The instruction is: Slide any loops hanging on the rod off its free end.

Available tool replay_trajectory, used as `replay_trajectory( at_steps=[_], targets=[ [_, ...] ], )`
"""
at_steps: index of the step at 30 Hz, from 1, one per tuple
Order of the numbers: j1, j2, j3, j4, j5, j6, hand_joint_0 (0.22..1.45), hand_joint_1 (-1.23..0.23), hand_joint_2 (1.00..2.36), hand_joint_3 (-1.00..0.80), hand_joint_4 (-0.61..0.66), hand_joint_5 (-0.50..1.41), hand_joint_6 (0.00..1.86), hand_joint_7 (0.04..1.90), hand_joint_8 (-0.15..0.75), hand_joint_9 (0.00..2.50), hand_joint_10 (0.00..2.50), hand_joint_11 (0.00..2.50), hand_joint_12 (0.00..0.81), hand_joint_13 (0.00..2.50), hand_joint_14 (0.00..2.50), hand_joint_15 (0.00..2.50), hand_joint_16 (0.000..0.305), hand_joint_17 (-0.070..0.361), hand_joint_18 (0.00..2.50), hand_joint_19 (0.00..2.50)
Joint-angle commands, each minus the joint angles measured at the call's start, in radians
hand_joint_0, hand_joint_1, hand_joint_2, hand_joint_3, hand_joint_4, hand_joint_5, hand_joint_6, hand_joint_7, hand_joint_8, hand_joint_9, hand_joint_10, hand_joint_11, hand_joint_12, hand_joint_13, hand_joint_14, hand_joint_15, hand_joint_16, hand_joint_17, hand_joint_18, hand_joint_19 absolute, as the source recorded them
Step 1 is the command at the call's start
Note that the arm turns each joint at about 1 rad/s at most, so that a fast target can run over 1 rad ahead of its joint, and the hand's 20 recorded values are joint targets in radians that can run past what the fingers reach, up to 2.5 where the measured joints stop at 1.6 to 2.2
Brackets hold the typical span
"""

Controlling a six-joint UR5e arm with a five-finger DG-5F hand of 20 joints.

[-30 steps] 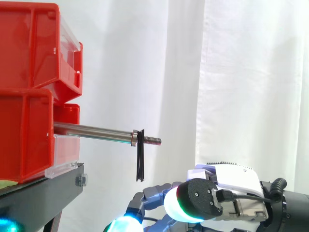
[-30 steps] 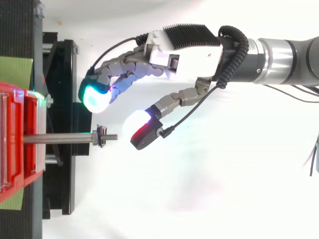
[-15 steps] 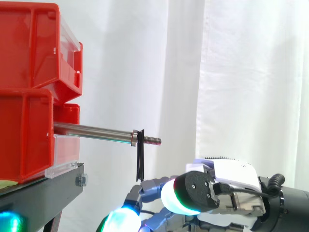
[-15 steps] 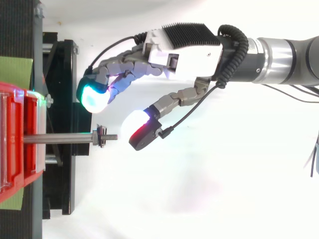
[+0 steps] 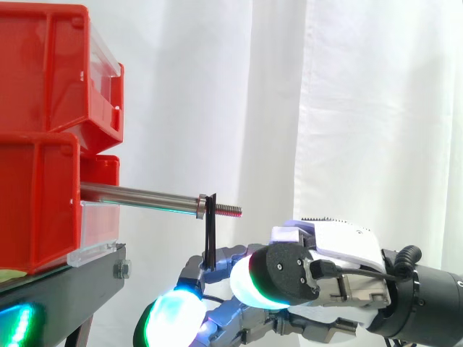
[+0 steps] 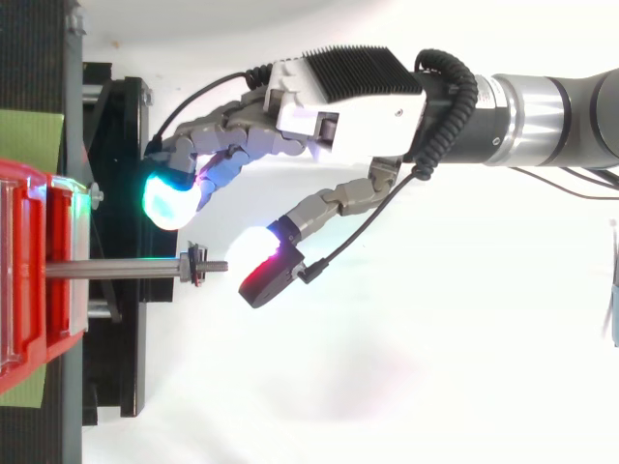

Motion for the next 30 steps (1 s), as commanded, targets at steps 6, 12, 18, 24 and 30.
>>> replay_trajectory(
  at_steps=[6,12,18,24,30],
  targets=[
    [0.002,0.0,0.0,0.005,0.001,-0.001,0.62,-0.44,1.0,-0.5,0.29,-0.14,0.5,1.3,0.312,0.79,0.01,0.2,0.299,0.69,0.0,0.0,0.045,0.101,0.67,0.2],
    [0.005,0.0,0.0,0.02,0.024,-0.006,0.6,-0.56,1.0,-0.5,0.29,-0.15,0.5,1.33,0.317,0.8,0.01,0.21,0.303,0.69,0.0,0.0,0.045,0.102,0.69,0.2],
    [0.014,0.0,0.0,0.031,0.037,-0.003,0.59,-0.63,1.0,-0.5,0.29,-0.14,0.5,1.38,0.319,0.79,0.01,0.21,0.3,0.69,0.0,0.0,0.045,0.101,0.7,0.2],
    [0.016,0.0,0.0,0.031,0.035,0.0,0.58,-0.63,1.0,-0.5,0.29,-0.14,0.5,1.41,0.317,0.79,0.01,0.22,0.3,0.69,0.0,0.0,0.045,0.102,0.7,0.21],
    [0.016,0.0,0.0,0.029,0.021,0.004,0.58,-0.62,1.0,-0.5,0.28,-0.14,0.5,1.41,0.317,0.78,0.01,0.21,0.3,0.7,0.0,0.0,0.046,0.102,0.7,0.21]
  ],
)
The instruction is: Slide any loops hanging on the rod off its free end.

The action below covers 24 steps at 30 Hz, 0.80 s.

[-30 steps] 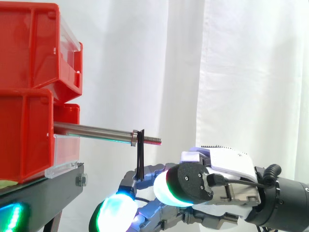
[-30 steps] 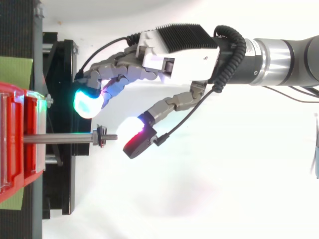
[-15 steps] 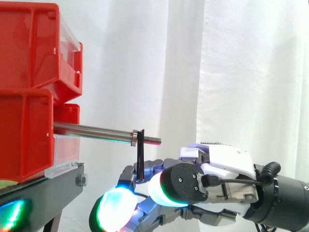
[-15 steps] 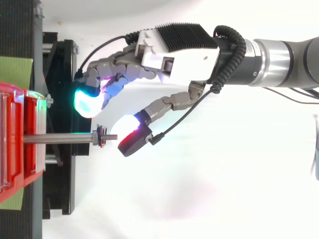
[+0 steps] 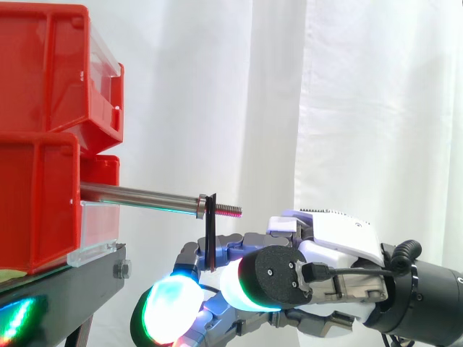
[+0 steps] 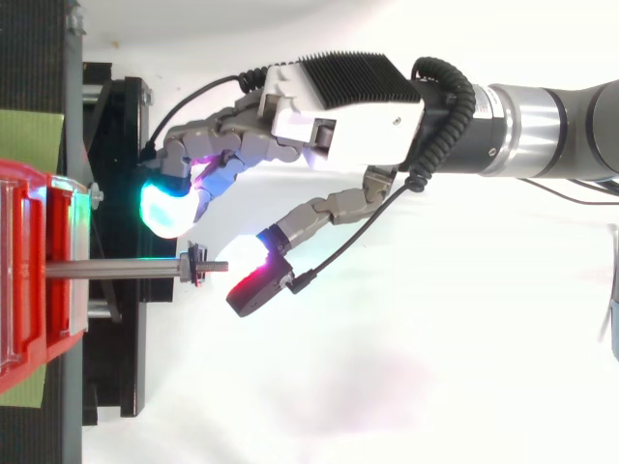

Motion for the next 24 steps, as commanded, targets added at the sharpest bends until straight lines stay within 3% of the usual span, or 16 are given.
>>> replay_trajectory(
  at_steps=[1,14,24],
  targets=[
    [0.0,0.0,0.0,-0.001,-0.009,0.001,0.58,-0.62,1.0,-0.5,0.28,-0.14,0.5,1.42,0.316,0.78,0.01,0.21,0.3,0.7,0.0,0.0,0.045,0.102,0.7,0.21],
    [0.0,0.029,0.002,-0.022,-0.041,-0.002,0.61,-0.73,1.0,-0.5,0.28,-0.15,0.52,1.4,0.303,0.76,0.01,0.22,0.298,0.7,0.0,0.0,0.044,0.1,0.71,0.21],
    [0.0,0.029,0.0,-0.024,-0.041,-0.002,0.59,-0.66,1.0,-0.5,0.27,-0.15,0.57,1.37,0.316,0.78,0.01,0.22,0.299,0.7,0.0,0.01,0.045,0.101,0.71,0.22]
  ],
)
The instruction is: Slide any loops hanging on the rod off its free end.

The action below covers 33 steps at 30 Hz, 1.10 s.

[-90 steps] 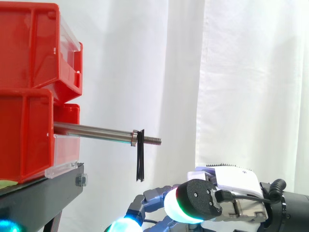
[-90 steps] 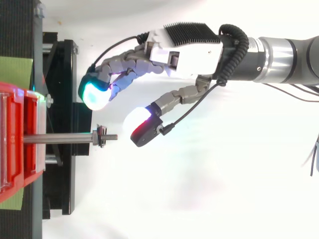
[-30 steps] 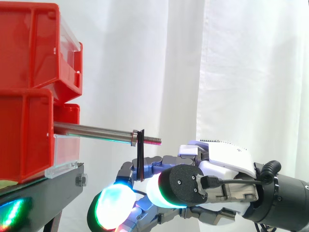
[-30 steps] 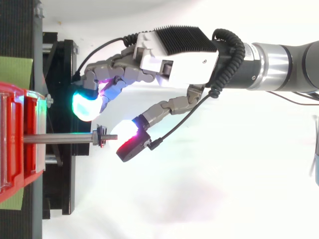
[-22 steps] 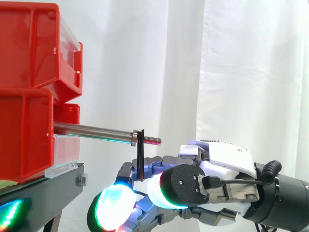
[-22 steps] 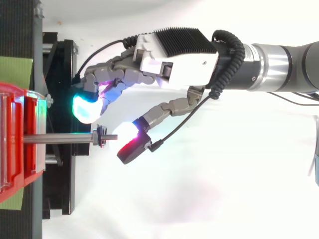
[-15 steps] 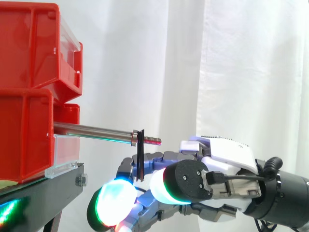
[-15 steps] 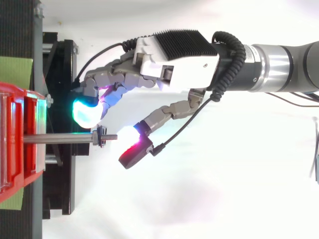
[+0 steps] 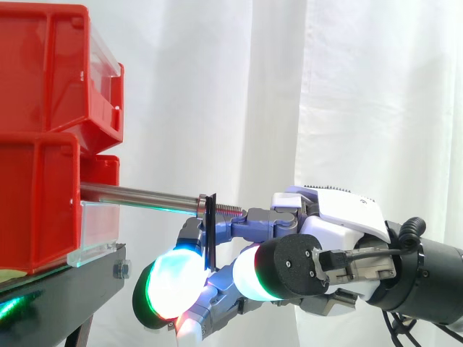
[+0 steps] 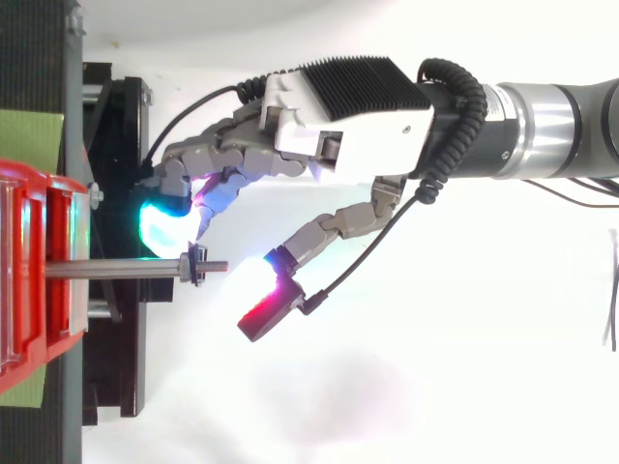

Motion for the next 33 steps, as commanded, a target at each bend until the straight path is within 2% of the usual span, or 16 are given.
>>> replay_trajectory(
  at_steps=[1,11,22,33],
  targets=[
    [-0.002,0.0,0.001,0.0,0.0,0.0,0.59,-0.65,1.0,-0.5,0.27,-0.15,0.58,1.35,0.317,0.78,0.01,0.21,0.299,0.7,0.0,0.01,0.045,0.101,0.71,0.22],
    [-0.009,0.0,0.001,0.0,-0.006,0.003,0.59,-0.61,1.01,-0.37,0.23,-0.17,0.71,1.26,0.322,0.79,0.01,0.22,0.305,0.69,0.0,0.02,0.045,0.102,0.7,0.23],
    [-0.012,0.0,0.001,0.0,-0.008,0.003,0.56,-0.6,1.01,-0.42,0.25,-0.18,0.73,1.26,0.327,0.78,0.01,0.22,0.309,0.69,0.0,0.02,0.046,0.105,0.69,0.23],
    [-0.002,0.0,0.001,0.006,-0.003,0.053,0.58,-0.65,1.01,-0.4,0.23,-0.19,0.79,1.26,0.329,0.78,0.01,0.21,0.309,0.7,0.0,0.01,0.046,0.103,0.7,0.22]
  ],
)
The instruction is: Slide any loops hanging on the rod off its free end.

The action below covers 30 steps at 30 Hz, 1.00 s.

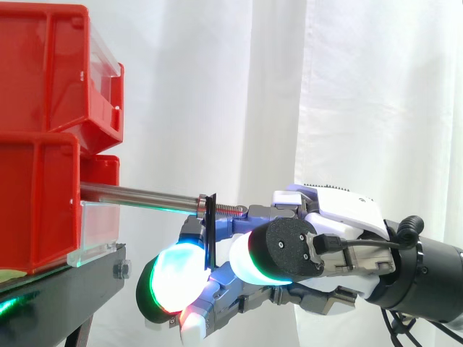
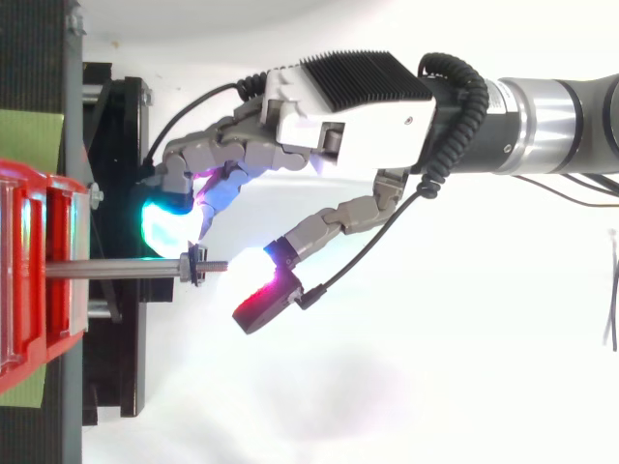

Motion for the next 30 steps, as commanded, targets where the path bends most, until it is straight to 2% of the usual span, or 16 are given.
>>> replay_trajectory(
  at_steps=[1,9,17,30],
  targets=[
    [0.004,0.0,0.0,0.001,0.001,0.012,0.58,-0.65,1.01,-0.4,0.23,-0.19,0.8,1.26,0.328,0.78,0.01,0.22,0.308,0.7,0.0,0.01,0.046,0.103,0.7,0.23],
    [0.005,-0.001,0.0,-0.003,0.001,0.025,0.58,-0.65,1.02,-0.32,0.21,-0.2,0.85,1.33,0.328,0.79,0.01,0.22,0.308,0.7,0.0,0.02,0.046,0.103,0.7,0.23],
    [0.002,0.0,0.0,0.001,-0.002,0.025,0.57,-0.65,1.03,-0.13,0.11,-0.19,0.88,1.42,0.333,0.79,0.01,0.22,0.306,0.71,0.0,0.02,0.046,0.103,0.7,0.23],
    [0.002,0.0,0.0,0.002,-0.003,0.025,0.56,-0.64,1.03,-0.08,0.08,-0.19,0.88,1.43,0.334,0.8,0.01,0.22,0.306,0.71,0.0,0.03,0.046,0.103,0.71,0.24]
  ],
)
